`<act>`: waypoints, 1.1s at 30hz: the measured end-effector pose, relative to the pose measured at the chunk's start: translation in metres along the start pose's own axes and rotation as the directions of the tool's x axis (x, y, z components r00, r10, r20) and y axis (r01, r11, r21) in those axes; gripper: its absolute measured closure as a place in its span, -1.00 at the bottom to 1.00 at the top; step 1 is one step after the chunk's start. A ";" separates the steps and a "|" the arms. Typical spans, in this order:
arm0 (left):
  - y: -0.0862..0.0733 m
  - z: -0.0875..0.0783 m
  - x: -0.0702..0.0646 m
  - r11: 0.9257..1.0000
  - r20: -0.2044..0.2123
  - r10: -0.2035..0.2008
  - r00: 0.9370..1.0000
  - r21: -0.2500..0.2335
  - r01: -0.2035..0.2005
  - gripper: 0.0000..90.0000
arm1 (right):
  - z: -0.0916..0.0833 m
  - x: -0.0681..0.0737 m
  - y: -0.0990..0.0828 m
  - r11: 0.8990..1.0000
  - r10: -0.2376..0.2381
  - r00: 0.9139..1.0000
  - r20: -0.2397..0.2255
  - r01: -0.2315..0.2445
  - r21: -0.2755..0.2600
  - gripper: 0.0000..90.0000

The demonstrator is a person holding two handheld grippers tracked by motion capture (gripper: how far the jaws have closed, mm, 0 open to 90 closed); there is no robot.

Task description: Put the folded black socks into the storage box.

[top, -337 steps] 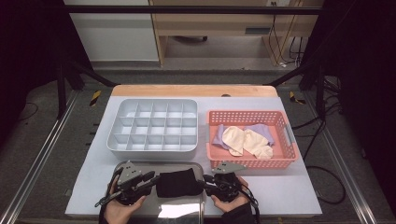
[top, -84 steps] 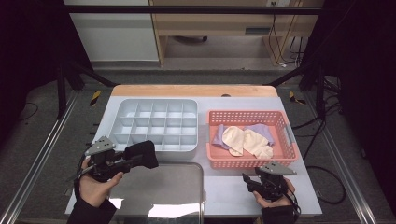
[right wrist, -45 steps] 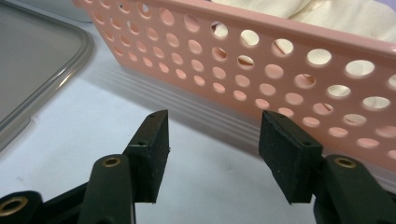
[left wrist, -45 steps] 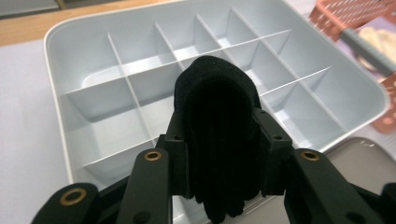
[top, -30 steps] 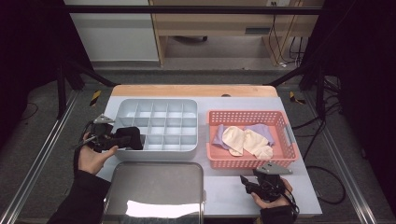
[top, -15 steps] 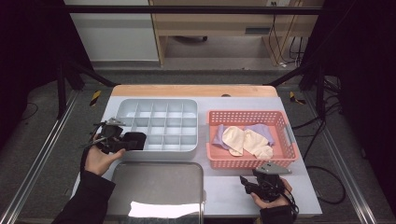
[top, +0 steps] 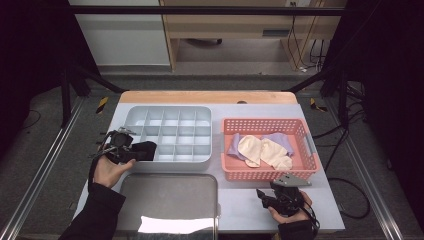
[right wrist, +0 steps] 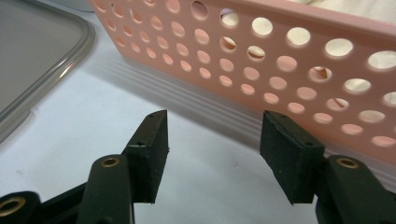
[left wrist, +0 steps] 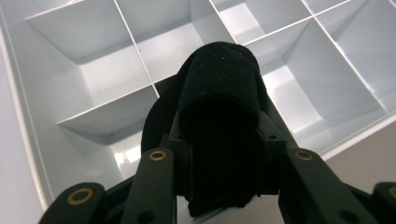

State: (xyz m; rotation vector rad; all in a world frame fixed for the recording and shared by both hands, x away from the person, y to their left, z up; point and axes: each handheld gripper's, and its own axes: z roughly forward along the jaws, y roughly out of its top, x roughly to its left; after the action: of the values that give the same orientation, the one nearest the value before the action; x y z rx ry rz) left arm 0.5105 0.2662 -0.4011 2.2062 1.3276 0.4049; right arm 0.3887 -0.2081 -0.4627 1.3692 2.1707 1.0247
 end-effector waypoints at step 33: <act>-0.007 0.012 0.003 0.984 0.045 -0.027 0.999 -0.175 0.034 0.51 | 0.001 0.001 0.000 1.000 -0.013 1.000 -0.010 0.013 0.008 -0.07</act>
State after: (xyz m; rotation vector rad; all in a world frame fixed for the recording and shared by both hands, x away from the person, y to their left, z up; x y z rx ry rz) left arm 0.5127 0.2678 -0.4147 2.0356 1.2517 0.4437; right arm 0.3890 -0.2068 -0.4637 1.3542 2.1906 1.0209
